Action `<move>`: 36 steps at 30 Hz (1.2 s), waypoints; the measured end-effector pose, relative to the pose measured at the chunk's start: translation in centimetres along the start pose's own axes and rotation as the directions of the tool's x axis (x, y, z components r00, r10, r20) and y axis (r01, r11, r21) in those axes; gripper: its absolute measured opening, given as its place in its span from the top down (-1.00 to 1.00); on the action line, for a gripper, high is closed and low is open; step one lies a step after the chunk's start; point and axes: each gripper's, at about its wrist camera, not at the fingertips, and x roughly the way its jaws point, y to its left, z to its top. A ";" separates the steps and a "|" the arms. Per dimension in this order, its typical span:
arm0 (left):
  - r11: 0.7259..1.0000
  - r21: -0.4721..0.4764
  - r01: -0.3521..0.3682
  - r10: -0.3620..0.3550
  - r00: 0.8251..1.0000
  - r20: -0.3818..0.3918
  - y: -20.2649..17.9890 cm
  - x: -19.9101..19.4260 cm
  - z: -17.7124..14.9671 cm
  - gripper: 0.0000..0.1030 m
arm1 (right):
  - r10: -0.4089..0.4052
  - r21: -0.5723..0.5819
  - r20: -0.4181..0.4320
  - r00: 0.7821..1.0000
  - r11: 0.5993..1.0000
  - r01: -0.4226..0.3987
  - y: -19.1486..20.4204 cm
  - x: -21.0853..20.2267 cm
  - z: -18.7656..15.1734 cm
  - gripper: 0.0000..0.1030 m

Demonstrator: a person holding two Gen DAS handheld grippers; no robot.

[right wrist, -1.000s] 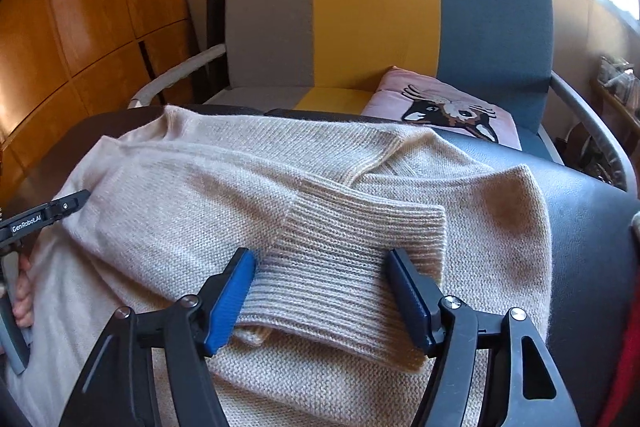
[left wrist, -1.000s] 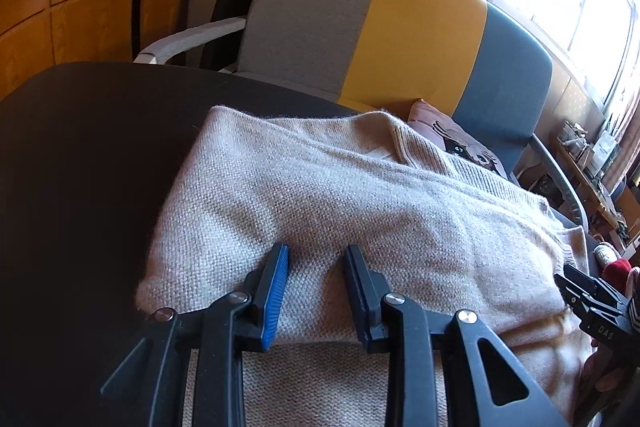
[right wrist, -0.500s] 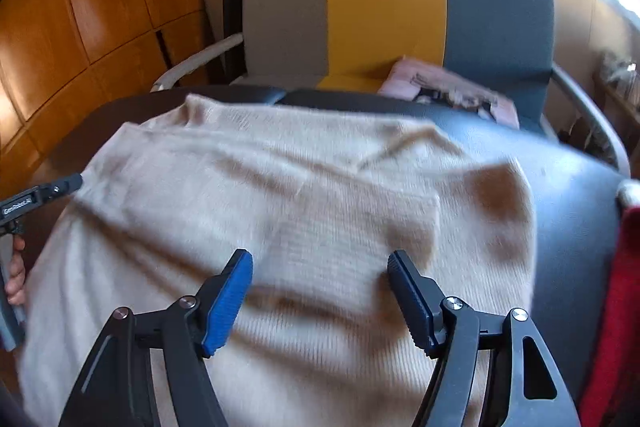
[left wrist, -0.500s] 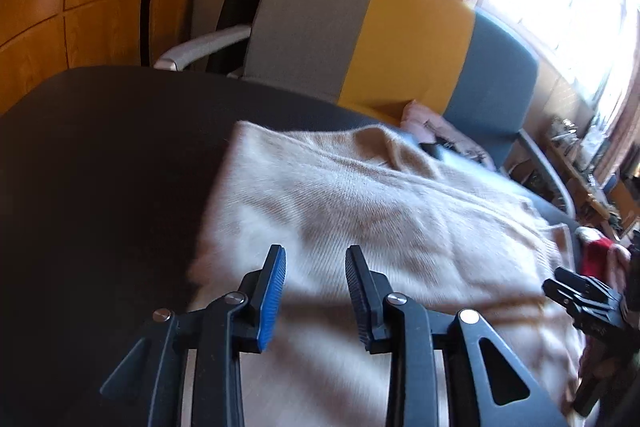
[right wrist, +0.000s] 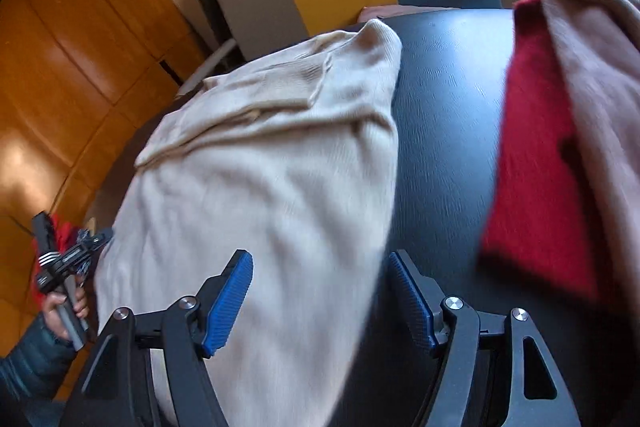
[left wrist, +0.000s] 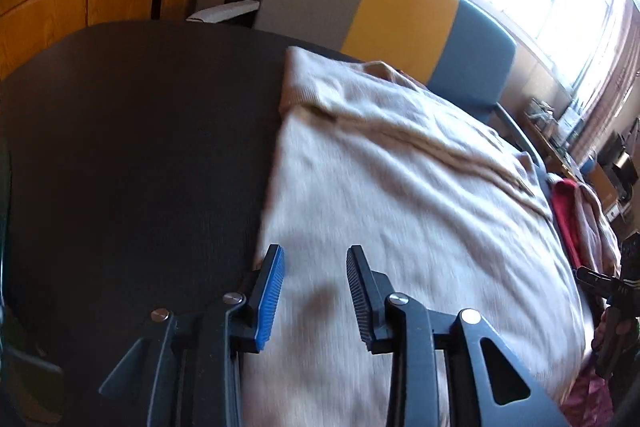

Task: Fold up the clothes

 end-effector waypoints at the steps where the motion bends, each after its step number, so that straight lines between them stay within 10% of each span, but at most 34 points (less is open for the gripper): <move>1: 1.000 -0.001 0.012 -0.012 1.000 0.004 0.0 -0.4 -0.6 0.36 | 0.019 0.003 0.006 1.000 1.000 -0.019 0.0 -0.6 -1.0 -0.39; 8: 0.995 -0.041 0.089 -0.088 0.996 0.026 0.2 -3.1 -3.8 0.18 | 0.187 0.031 0.036 0.982 0.982 -0.188 0.8 -3.5 -6.9 -0.37; 20: 0.995 -0.084 0.052 -0.059 0.995 -0.081 2.2 -5.7 -6.9 0.11 | 0.261 0.029 0.044 0.964 0.964 -0.263 3.5 -1.0 -9.2 0.59; 36: 0.980 -0.160 0.122 -0.152 0.970 -0.191 1.7 -4.0 -8.4 0.03 | 0.351 0.069 0.072 0.934 0.932 -0.355 2.6 -0.1 -8.9 0.59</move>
